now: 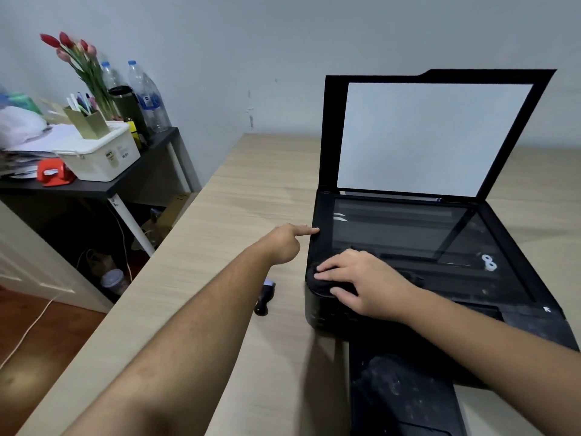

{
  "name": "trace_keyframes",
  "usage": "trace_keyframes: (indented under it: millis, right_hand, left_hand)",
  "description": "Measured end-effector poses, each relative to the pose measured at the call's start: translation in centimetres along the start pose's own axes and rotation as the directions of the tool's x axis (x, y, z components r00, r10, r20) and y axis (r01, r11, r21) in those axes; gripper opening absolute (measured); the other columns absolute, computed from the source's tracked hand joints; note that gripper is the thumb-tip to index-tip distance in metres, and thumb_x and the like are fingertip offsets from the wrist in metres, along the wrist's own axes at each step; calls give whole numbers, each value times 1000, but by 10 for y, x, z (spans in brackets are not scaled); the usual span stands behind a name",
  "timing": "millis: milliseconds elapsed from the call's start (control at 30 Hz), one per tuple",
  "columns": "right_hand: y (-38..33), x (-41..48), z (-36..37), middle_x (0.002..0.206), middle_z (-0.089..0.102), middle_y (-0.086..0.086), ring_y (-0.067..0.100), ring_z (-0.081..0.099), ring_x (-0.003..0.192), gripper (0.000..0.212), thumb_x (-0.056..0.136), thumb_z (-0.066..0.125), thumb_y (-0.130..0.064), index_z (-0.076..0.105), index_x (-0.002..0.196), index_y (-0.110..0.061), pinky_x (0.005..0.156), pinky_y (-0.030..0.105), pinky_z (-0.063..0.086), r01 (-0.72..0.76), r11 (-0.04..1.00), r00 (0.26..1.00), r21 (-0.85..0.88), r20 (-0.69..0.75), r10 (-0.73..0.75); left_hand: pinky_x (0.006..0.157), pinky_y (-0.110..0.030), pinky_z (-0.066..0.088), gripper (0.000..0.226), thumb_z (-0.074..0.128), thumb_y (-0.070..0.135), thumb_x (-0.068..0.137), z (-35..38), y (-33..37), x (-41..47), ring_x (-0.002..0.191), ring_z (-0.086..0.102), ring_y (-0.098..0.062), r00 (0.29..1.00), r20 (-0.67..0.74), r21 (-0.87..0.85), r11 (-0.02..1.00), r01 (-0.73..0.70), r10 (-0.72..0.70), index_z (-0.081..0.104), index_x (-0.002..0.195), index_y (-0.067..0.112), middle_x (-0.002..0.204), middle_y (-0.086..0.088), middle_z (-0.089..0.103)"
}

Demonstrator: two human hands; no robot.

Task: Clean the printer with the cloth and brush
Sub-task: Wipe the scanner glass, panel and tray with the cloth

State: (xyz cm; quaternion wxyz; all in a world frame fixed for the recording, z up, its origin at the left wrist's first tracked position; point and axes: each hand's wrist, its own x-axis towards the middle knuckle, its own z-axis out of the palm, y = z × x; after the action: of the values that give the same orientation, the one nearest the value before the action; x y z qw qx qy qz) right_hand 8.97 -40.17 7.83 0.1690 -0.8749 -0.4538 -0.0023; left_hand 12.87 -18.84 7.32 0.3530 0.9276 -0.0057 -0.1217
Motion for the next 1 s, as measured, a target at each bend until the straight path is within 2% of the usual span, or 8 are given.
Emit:
trace_keyframes:
  millis: [67,133,300,467,633,733,800,1000]
  right_hand:
    - [6,-3,-3,130,56,-19,13,51,116,39,85,49,-32,60,122,-35,92,34,41,25,999,999,-46,32,-24]
    - [10,9,-2,128,58,-20,16,52,114,38,86,48,-29,60,121,-36,88,34,40,26,996,1000,-90,8,-25]
    - [30,55,3,138,49,-12,20,42,121,38,94,46,-23,52,130,-34,93,36,34,-223,955,974,-194,-80,211]
    - [44,82,10,136,46,-3,23,40,121,38,96,43,-22,50,132,-33,97,38,35,-381,915,924,-132,-90,372]
    - [30,53,2,137,49,-8,21,43,116,39,94,49,-19,53,130,-32,102,31,34,-218,976,976,-9,25,218]
    - [13,12,-4,134,52,-14,14,46,110,40,91,53,-15,56,127,-33,98,24,33,-55,996,994,71,94,49]
    - [17,-1,-16,131,53,-16,9,46,108,42,88,56,-12,58,124,-34,97,19,31,-66,991,984,115,173,45]
    - [44,29,-5,138,51,-6,22,43,120,42,92,49,-12,53,131,-27,107,29,30,-371,929,928,-9,-43,370]
  left_hand:
    - [91,-15,36,75,23,-13,82,3,-1,0,129,44,-15,1000,1,-64,998,-9,9,50,137,31,151,1,40]
    - [97,-17,34,73,21,-17,83,9,-2,0,134,41,-18,1000,-5,-158,987,-3,3,45,141,21,149,-3,42]
    - [99,-28,40,61,23,-18,91,17,-8,2,130,47,-35,999,-30,-396,918,14,-28,26,146,7,139,-19,51]
    - [95,-14,36,61,21,-18,91,19,-1,-1,135,42,-28,999,-21,-458,888,35,-50,27,147,8,143,-18,46]
    - [76,7,33,52,17,-20,91,17,3,-5,119,42,-12,999,-38,-431,902,0,-19,35,137,-4,140,-16,47]
    - [90,-1,33,45,22,-15,94,14,2,-2,134,42,-17,999,-27,-414,910,16,-30,44,132,-3,141,-14,49]
    - [102,-14,30,40,32,-6,98,12,4,-4,137,39,-16,1000,9,-391,920,27,-26,44,134,2,144,-9,47]
    - [114,-29,32,55,46,5,96,19,6,-9,140,36,-18,999,-12,-329,944,39,-45,31,148,17,152,-3,36]
